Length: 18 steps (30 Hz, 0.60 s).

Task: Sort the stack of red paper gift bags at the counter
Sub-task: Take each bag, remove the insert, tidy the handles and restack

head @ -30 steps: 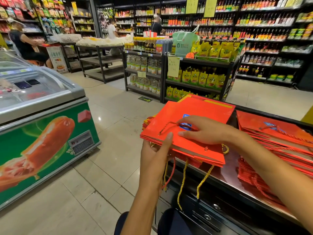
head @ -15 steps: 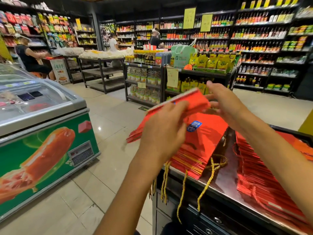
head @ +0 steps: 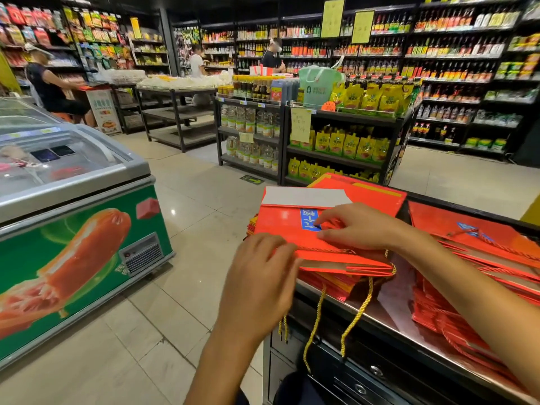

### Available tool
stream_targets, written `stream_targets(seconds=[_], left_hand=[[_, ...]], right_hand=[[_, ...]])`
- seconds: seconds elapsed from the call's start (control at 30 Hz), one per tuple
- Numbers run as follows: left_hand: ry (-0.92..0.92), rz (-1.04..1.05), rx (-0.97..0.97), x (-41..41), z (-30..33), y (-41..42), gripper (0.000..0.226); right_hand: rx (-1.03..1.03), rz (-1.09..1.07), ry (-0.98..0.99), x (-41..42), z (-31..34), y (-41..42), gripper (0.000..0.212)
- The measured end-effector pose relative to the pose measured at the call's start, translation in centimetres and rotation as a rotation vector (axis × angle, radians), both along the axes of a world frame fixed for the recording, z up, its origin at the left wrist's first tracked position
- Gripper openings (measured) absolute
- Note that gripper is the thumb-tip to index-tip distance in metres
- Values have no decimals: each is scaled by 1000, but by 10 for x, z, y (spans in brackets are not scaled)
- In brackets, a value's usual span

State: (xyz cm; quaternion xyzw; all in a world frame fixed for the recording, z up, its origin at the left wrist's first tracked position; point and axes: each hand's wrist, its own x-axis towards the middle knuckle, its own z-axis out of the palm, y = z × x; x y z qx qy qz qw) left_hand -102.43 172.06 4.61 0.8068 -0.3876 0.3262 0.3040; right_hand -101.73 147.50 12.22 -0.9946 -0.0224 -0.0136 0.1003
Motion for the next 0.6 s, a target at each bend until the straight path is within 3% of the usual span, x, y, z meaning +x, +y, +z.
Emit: stream_targets(seconds=[0.1,0.17,0.33,0.47,0.6], left_hand=[[88,73,-82,3,-13,21,21],[116,38,-104,3,-17,23,20],[150,34,-173,1,-20,24,19],[129,15,-208,0,-26,26,17],[121,-4,-229,0,-28,27,18]], right_hand=[[99,85,-156,6,8,26,24],[180,169,-134,9,12,51,23],[81,305,-71,14,7,71,9],[-64,209,-47,8,14,43,6],[-236,31,104,-3,31,-3,4]])
